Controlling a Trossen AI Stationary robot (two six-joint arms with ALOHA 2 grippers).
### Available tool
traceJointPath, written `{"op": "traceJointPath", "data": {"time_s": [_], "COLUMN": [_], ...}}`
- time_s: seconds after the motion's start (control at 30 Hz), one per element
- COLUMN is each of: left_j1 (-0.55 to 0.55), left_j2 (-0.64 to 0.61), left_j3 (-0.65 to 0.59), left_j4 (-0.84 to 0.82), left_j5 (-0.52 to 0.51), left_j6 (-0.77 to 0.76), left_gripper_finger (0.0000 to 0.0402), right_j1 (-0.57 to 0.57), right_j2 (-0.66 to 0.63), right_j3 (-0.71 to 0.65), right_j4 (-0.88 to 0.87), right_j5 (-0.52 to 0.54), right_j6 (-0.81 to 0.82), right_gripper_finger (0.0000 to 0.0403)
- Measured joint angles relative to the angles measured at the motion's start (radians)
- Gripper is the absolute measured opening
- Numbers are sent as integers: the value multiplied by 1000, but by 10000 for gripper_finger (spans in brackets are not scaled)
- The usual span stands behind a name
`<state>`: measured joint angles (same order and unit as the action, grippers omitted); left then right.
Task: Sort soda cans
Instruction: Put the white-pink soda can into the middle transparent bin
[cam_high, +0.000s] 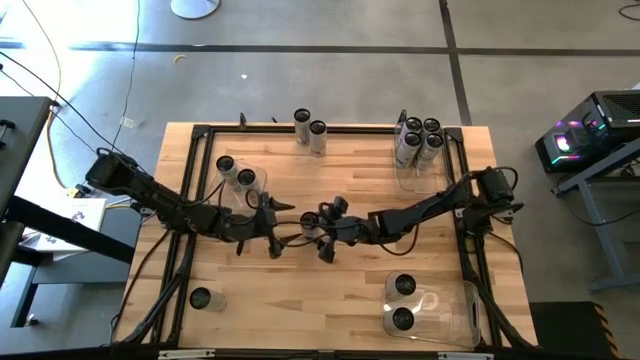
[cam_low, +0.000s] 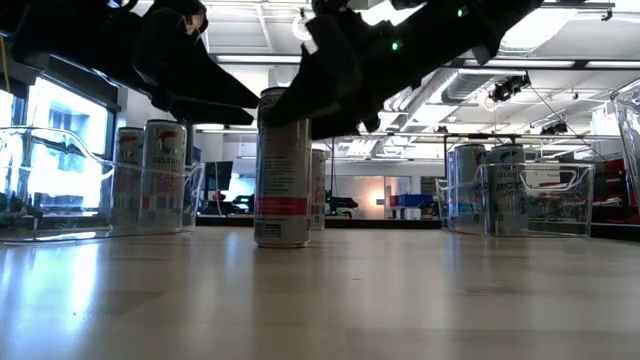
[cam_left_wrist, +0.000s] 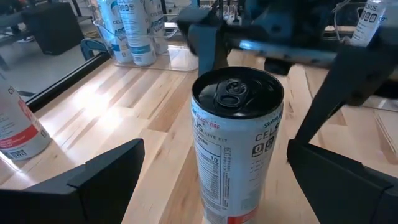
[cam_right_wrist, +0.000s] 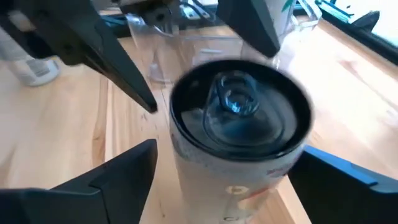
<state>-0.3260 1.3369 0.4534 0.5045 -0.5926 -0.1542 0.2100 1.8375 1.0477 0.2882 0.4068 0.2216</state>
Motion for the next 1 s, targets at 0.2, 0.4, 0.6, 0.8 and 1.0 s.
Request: {"op": "traceJointPath", "data": {"time_s": [0.2,0.4,0.6,0.8,1.0], "left_j1": [0,23,41,40,7], "left_j2": [0,0,0,0,-1], "left_j3": [0,0,0,0,2], "left_j4": [1,13,18,14,-13], "left_j5": [0,14,7,9,-54], "left_j6": [-11,-25,-27,-17,-2], "left_gripper_finger": [390,390,390,390,390], "right_j1": [-1,-16,-28,-16,5], "right_j2": [-84,-80,-78,-79,-81], "right_j3": [0,0,0,0,0], "right_j4": [-154,-176,-195,-212,-248], "right_j5": [-94,-195,-211,-217,-222], "right_j6": [-95,-175,-185,-192,-157], "right_gripper_finger": [341,342,343,343,343]}}
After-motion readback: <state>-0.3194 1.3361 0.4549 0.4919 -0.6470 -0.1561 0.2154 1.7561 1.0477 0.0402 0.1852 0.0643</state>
